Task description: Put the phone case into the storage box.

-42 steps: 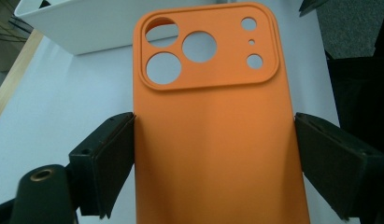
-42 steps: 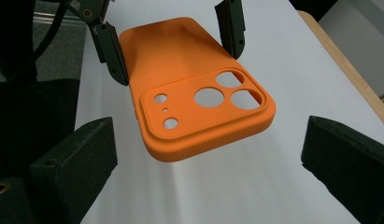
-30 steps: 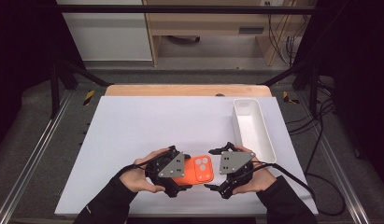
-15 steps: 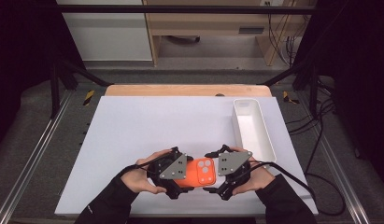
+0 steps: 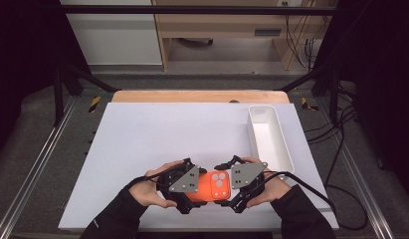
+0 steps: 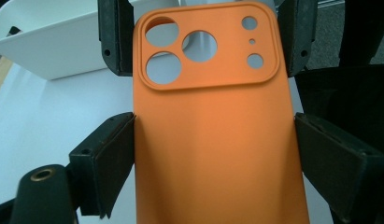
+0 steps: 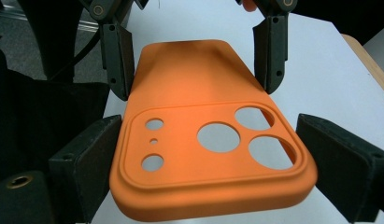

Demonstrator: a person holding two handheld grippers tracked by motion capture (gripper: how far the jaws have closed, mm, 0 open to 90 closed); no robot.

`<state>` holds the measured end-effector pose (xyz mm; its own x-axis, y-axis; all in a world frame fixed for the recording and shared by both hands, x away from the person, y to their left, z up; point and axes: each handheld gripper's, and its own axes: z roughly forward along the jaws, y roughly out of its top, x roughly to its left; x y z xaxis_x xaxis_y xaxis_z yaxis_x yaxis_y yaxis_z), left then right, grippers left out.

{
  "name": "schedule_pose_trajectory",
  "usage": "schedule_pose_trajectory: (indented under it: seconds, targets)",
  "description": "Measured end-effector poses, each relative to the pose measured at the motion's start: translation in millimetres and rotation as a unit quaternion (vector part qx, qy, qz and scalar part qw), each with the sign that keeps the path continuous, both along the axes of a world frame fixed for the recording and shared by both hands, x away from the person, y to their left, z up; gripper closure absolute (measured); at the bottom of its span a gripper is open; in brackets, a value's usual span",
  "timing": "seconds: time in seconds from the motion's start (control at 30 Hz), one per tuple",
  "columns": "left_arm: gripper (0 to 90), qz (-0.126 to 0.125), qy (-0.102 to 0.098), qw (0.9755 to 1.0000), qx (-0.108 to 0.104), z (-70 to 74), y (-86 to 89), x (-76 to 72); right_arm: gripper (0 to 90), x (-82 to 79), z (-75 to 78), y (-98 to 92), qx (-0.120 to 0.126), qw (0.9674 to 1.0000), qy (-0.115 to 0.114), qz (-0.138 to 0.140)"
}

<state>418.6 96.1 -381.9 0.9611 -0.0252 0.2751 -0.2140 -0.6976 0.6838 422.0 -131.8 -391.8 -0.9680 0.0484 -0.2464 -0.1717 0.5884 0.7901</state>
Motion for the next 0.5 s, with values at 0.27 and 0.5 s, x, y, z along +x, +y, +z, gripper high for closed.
schedule_pose_trajectory:
  seconds: [0.27,0.5]
  targets:
    - [14.2,-0.001,0.003,1.0000,0.003,-1.6,0.7,0.9,14.8,1.1,-1.6,0.0,0.003,0.9999,0.002,0.016]
    - [14.3,-0.003,0.006,1.0000,0.000,-3.5,1.2,2.1,15.5,1.4,-1.6,0.2,0.006,0.9999,0.005,0.015]
